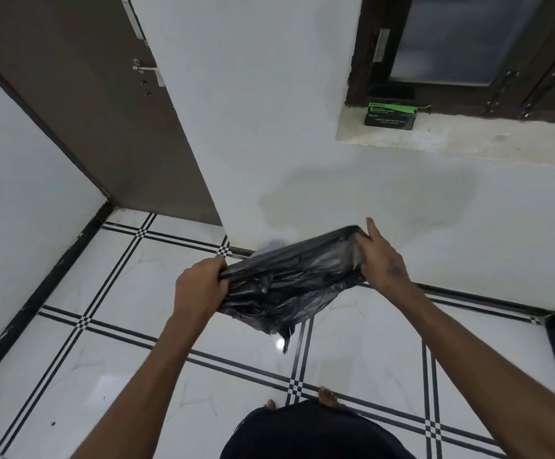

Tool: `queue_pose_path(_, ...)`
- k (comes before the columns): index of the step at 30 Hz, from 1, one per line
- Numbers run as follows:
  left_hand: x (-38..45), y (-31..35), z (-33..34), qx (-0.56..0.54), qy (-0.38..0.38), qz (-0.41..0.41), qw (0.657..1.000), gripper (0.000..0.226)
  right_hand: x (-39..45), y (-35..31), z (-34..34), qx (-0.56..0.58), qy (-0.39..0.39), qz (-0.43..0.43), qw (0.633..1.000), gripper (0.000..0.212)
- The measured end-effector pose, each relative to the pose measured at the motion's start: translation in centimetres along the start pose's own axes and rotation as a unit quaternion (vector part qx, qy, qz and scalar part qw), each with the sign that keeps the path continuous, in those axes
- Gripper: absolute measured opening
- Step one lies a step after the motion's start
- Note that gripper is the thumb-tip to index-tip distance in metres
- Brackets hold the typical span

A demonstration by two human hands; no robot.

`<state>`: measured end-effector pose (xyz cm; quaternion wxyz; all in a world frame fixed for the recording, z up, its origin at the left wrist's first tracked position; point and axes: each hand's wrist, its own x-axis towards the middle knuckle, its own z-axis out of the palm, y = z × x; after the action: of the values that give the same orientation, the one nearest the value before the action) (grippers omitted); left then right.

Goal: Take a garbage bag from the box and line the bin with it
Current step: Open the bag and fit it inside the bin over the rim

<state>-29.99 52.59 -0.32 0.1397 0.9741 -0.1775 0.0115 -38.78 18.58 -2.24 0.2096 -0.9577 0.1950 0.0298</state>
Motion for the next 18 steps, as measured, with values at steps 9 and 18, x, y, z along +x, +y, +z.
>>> queue_pose_path(9, -1.6, -1.2, 1.8, -0.005, 0.018, 0.048, 0.999, 0.037, -1.8, 0.4, 1.4, 0.169, 0.017, -0.097, 0.981, 0.064)
queue_pose_path(18, -4.7, -3.5, 5.8, -0.251, -0.366, -0.334, 0.832, 0.032, -3.9, 5.0, 7.8, -0.041, -0.358, 0.046, 0.932, 0.037)
